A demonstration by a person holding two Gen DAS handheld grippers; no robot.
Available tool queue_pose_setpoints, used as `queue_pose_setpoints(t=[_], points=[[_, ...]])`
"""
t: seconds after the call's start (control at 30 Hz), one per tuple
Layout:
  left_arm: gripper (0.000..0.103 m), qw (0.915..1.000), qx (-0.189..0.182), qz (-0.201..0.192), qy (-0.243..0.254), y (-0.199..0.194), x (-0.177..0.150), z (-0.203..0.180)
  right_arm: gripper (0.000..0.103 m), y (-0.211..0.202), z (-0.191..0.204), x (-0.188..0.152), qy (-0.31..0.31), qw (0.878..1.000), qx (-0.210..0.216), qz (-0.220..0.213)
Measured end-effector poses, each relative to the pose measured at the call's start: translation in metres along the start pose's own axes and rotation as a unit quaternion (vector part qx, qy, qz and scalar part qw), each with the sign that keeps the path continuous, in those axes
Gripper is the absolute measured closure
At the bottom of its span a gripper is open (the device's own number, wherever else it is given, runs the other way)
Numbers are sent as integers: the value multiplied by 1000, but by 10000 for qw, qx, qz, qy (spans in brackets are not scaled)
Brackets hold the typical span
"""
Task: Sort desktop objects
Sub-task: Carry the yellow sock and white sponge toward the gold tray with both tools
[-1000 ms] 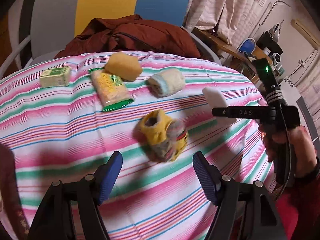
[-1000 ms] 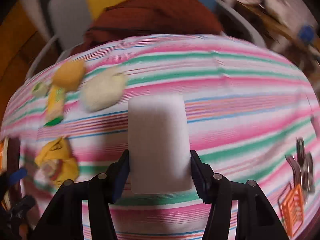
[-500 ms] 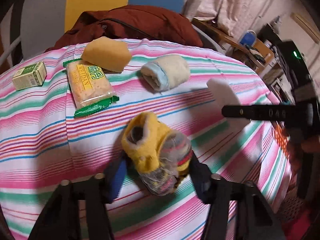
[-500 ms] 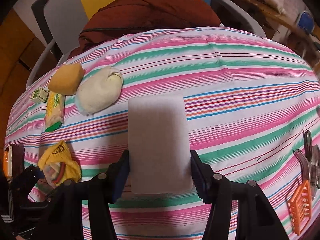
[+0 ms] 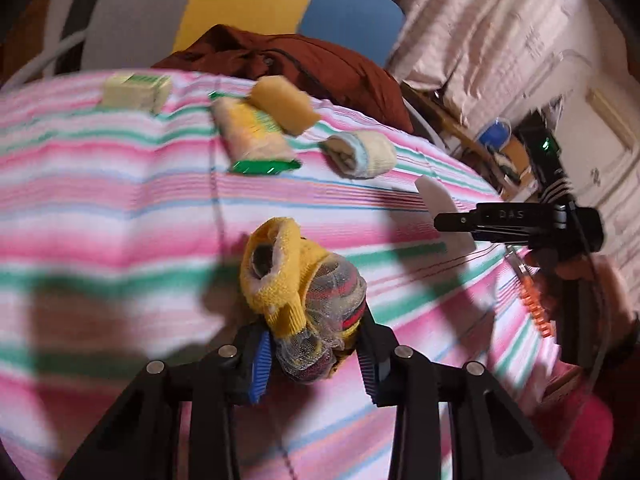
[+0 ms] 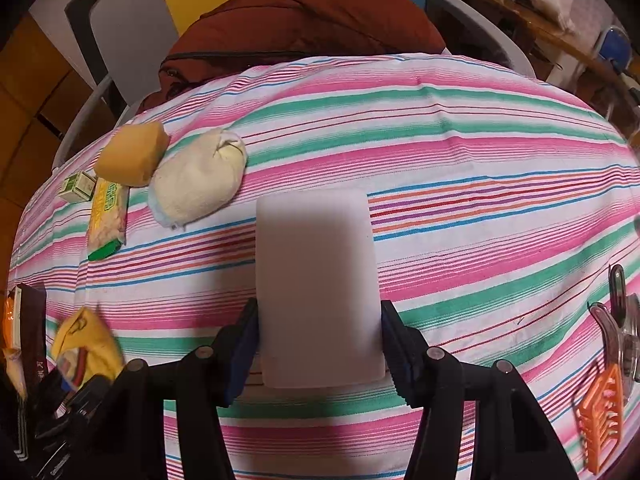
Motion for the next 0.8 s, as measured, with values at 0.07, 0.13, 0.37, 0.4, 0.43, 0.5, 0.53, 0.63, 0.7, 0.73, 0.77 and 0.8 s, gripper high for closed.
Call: queue_pose_setpoints(t=[0.07,0.13,0.37,0.4,0.43,0.5,0.53,0.63,0.7,0.73,0.77,0.8], points=[[67,10000,-34,-38,-63,-11,-7,7,45,0,0,-1,-36,10000,-68,17],[67,10000,-12,-43,-55,-18,-13,12,45,3,-1,-3,-74,9998,-168,92],[67,9998,-133,-110,-142,-61,-28,31,45,7,-14,-7,-60,9982,-540,261],[67,9997,-144,-131,-145,-66,-30,34,45,6,-16,-7,-52,9980,-583,249],[67,9995,-186,-169,-167,-75,-31,37,45,5,-17,-7,-47,9978,-623,231],[67,9992,-231,-255,-192,-92,-34,43,45,4,-16,-5,-95,9973,-699,197],[67,9991,-246,-288,-199,-99,-35,45,45,5,-14,-4,-160,9970,-733,190],[67,9984,-251,-465,-186,-127,-36,56,45,2,-4,3,-534,9939,-952,129],[67,9974,-230,-661,-181,-151,-35,67,45,-7,10,11,-830,9910,-1050,-7],[67,9969,-201,-740,-179,-159,-34,71,45,-11,19,15,-959,9899,-1041,-80],[67,9961,-143,-856,-177,-170,-33,78,45,-15,29,18,-1058,9890,-1024,-134],[67,9956,-110,-913,-186,-175,-32,82,45,-19,44,22,-1168,9879,-996,-198]])
Point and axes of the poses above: each gripper's, at about its wrist camera, not at the fingertips, and y roughly the way its jaws point, z to its left, x to its top, the point moved 9 cm from there along y, roughly the way its jaws point, and after that the axes turned 15 degrees about -y, right-handed, at the moved point
